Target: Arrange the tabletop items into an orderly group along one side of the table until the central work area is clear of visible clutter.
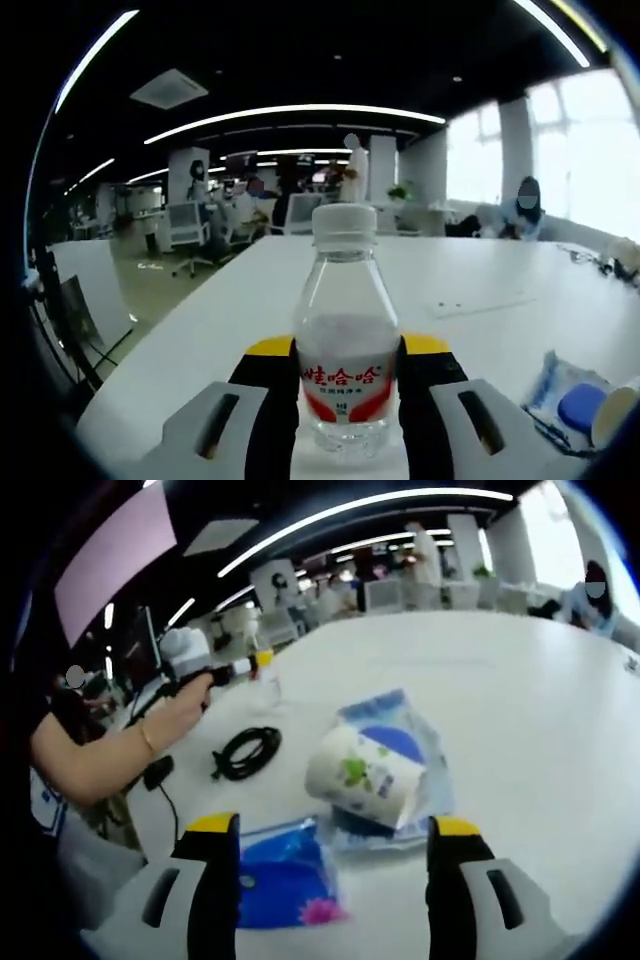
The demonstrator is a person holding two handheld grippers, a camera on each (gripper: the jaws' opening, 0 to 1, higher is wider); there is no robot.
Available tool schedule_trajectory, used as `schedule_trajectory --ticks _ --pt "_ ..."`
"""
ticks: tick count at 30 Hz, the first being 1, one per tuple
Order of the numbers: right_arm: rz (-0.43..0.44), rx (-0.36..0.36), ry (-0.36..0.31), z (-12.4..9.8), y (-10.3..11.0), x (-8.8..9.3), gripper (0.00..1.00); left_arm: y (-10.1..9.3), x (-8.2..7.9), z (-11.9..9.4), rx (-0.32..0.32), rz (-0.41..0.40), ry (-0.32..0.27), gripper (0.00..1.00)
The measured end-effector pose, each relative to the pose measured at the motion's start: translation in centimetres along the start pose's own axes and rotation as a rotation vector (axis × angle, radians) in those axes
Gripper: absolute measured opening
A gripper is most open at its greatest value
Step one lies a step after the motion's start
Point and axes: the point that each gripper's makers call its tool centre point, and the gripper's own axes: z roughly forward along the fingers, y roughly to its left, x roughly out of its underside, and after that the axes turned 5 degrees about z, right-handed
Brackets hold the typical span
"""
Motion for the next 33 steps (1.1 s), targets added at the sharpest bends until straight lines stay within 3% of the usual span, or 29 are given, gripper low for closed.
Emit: schedule_trajectory --ticks 8,15,19,33 --pt "-0.009 -0.004 -0.010 0.5 0.4 -0.1 0.73 -0.1 0.3 -0.7 -0.016 0.013 -0.009 0.36" --pt "-0.018 -0.008 -0.017 0.5 0.6 -0.3 0.72 -0.2 0.5 -1.2 -0.021 0.020 0.006 0.36" --pt "-0.004 -0.028 -0.026 0.5 0.9 -0.6 0.72 -0.1 0.7 -1.6 -0.038 0.005 0.051 0.36" --pt "-0.050 -0.026 -0.043 0.1 1.0 -1.5 0.71 -0.7 0.9 -2.8 -0.057 0.030 0.056 0.36"
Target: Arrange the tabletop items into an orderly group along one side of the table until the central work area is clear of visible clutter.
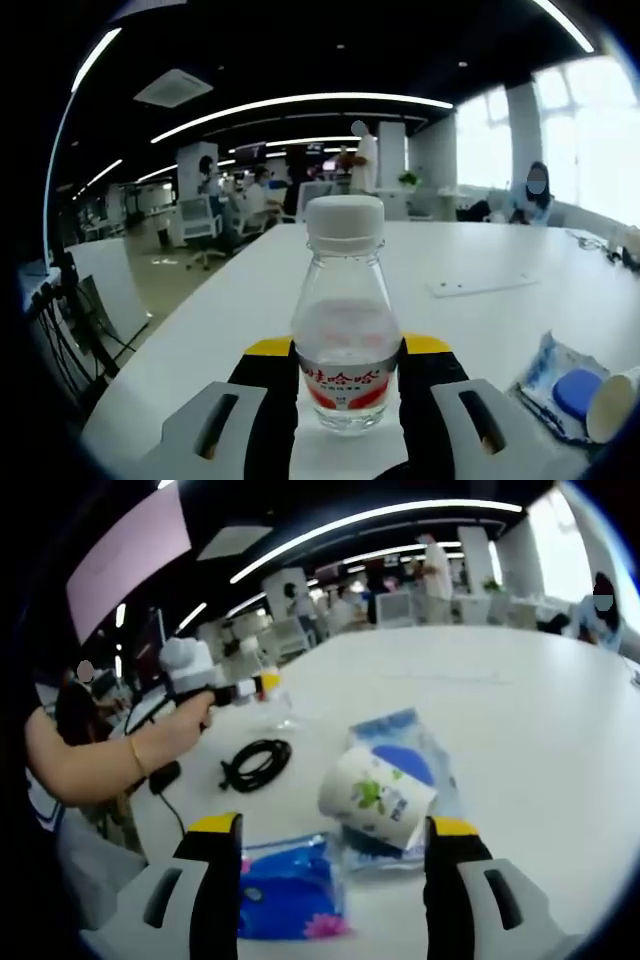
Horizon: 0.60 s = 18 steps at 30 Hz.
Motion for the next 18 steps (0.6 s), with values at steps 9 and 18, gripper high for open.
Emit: schedule_trajectory --ticks 9,18 --pt "-0.009 0.004 -0.006 -0.13 -0.14 -0.16 0.71 -0.04 0.11 0.02 -0.003 0.006 0.015 0.37" --pt "-0.049 0.014 -0.003 -0.20 -0.54 -0.25 0.71 -0.14 -0.41 -0.37 0.032 0.039 -0.019 0.55"
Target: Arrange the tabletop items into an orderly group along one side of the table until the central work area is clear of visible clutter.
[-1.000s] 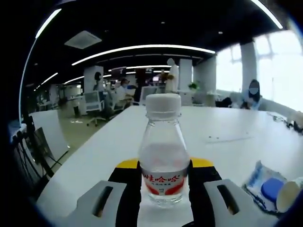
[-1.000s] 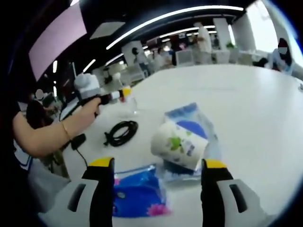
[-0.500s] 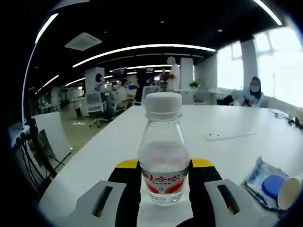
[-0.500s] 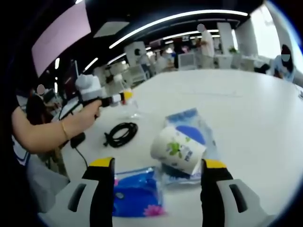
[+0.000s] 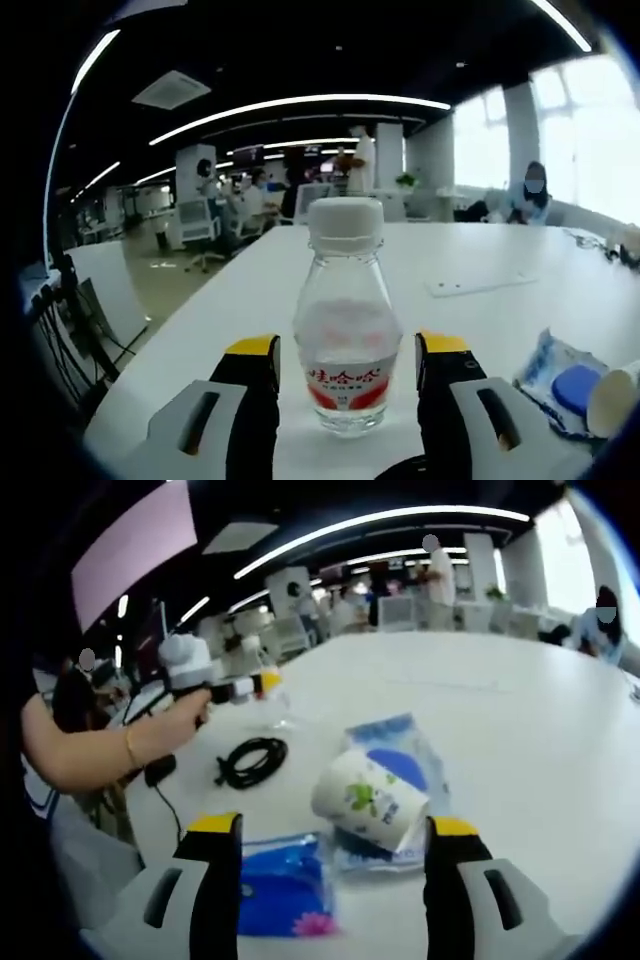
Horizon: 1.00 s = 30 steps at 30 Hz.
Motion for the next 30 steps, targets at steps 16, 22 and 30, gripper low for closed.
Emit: schedule_trajectory --ticks 16,22,30 --pt "-0.198 -0.003 0.015 -0.1 -1.0 -1.1 0.71 -1.1 -2.5 -2.1 0.175 -0.021 -0.060 0.89" --pt "-0.264 -0.011 0.058 0.2 -1.7 -0.4 0.66 -2.1 -4.3 -3.6 0.259 0.013 -0.077 1.00" --pt "-0.317 -0.028 0.092 0.5 -2.2 -0.1 0.64 -3.4 -4.7 -5.5 0.340 0.089 -0.056 1.00"
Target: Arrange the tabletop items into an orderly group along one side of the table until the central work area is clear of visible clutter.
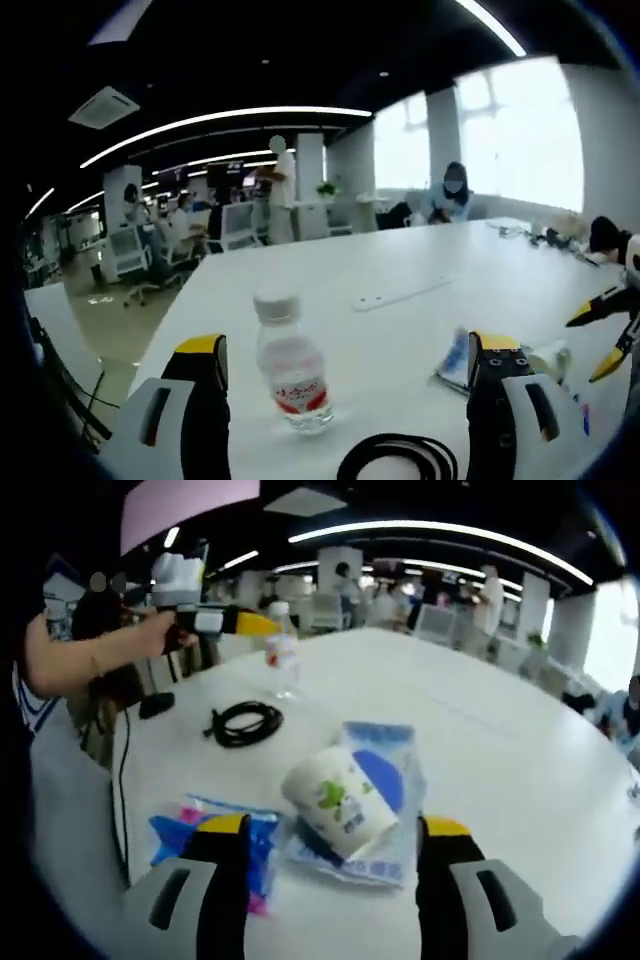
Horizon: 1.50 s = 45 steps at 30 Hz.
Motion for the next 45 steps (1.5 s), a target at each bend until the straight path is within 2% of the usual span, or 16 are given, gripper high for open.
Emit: schedule_trajectory --ticks 3,6,7,8,10,13,19,21,30,33,34,40,45 --pt "-0.022 -0.006 0.005 0.1 -0.1 0.0 0.62 -0.5 -0.1 -0.6 0.019 0.017 0.008 1.00" --pt "-0.057 -0.019 0.025 0.3 -0.2 0.1 0.61 -1.2 0.0 -1.4 0.043 -0.005 0.018 1.00" --pt "-0.066 -0.022 0.027 0.4 -0.2 0.1 0.60 -1.4 -0.2 -1.6 0.046 0.003 0.006 1.00" --pt "-0.081 -0.027 0.032 0.6 -0.3 0.1 0.59 -1.5 -0.3 -2.0 0.043 0.045 0.000 1.00" --pt "-0.106 -0.027 0.040 0.8 -0.4 0.2 0.59 -2.1 0.2 -2.6 0.064 0.051 0.024 1.00" --pt "-0.118 -0.028 0.053 1.2 -0.7 0.3 0.57 -3.0 0.4 -3.4 0.095 0.065 0.026 1.00" --pt "-0.203 -0.025 0.094 1.9 -1.3 1.0 0.54 -4.7 0.8 -4.7 0.151 0.079 0.044 1.00" --pt "-0.212 -0.029 0.102 2.1 -1.4 1.2 0.53 -5.4 1.1 -5.1 0.169 0.117 0.058 1.00" --pt "-0.293 -0.034 0.146 3.0 -1.6 1.9 0.48 -7.2 1.4 -6.3 0.237 0.069 0.074 0.99" --pt "-0.355 -0.027 0.169 3.3 -1.7 2.2 0.45 -7.7 1.8 -6.4 0.245 0.098 0.085 0.98" --pt "-0.356 -0.032 0.171 3.3 -1.6 2.2 0.45 -8.0 2.1 -6.4 0.254 0.100 0.099 0.98" --pt "-0.388 -0.038 0.182 3.9 -1.6 2.2 0.43 -8.9 2.1 -6.8 0.276 0.076 0.097 0.98" --pt "-0.357 -0.048 0.185 4.1 -1.3 2.2 0.42 -9.2 2.0 -7.0 0.298 0.058 0.101 0.97"
